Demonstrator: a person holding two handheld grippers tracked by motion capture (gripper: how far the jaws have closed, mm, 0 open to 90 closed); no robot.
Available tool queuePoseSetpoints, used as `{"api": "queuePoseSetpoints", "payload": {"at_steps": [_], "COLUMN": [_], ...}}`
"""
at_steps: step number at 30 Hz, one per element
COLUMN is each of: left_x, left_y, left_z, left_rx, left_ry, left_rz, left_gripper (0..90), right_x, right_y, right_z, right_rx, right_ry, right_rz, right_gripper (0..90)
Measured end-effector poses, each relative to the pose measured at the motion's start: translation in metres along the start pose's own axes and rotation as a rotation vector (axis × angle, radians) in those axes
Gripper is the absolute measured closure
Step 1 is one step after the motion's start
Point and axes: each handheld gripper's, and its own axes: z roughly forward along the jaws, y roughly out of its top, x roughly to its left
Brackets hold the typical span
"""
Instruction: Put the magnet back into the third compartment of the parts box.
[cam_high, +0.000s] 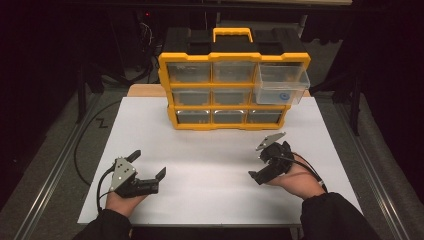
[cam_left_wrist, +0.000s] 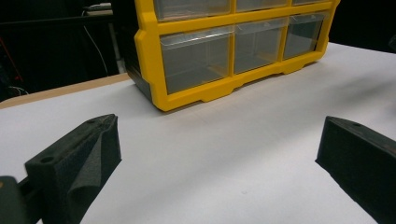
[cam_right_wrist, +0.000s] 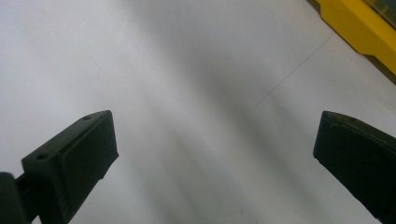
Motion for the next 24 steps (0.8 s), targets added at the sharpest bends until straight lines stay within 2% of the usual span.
{"api": "queuePoseSetpoints", "payload": {"at_steps": [7, 12, 17, 20, 24], "left_x": [0.000, 0.000, -0.001, -0.001, -0.001], "left_y": [0.000, -0.001, -0.001, -0.001, -0.002], "left_z": [0.000, 0.001, 0.001, 0.001, 0.002], "left_rx": [0.004, 0.006, 0.012, 0.013, 0.018], "left_ry": [0.002, 0.003, 0.004, 0.004, 0.008], "left_rz": [0.002, 0.001, 0.003, 0.001, 0.005], "left_gripper": [0.3, 0.3, 0.3, 0.3, 0.4], "right_x": [0.002, -0.001, -0.003, -0.002, 0.000], "right_y": [-0.009, -0.016, -0.025, -0.030, -0.034], "right_z": [0.005, 0.005, 0.009, 0.010, 0.011], "right_rx": [-0.093, -0.175, -0.234, -0.280, -0.353], "right_ry": [-0.018, -0.019, -0.019, -0.037, -0.030], "right_rz": [0.023, 0.076, 0.121, 0.129, 0.148], "right_gripper": [0.8, 0.8, 0.8, 0.8, 0.8]}}
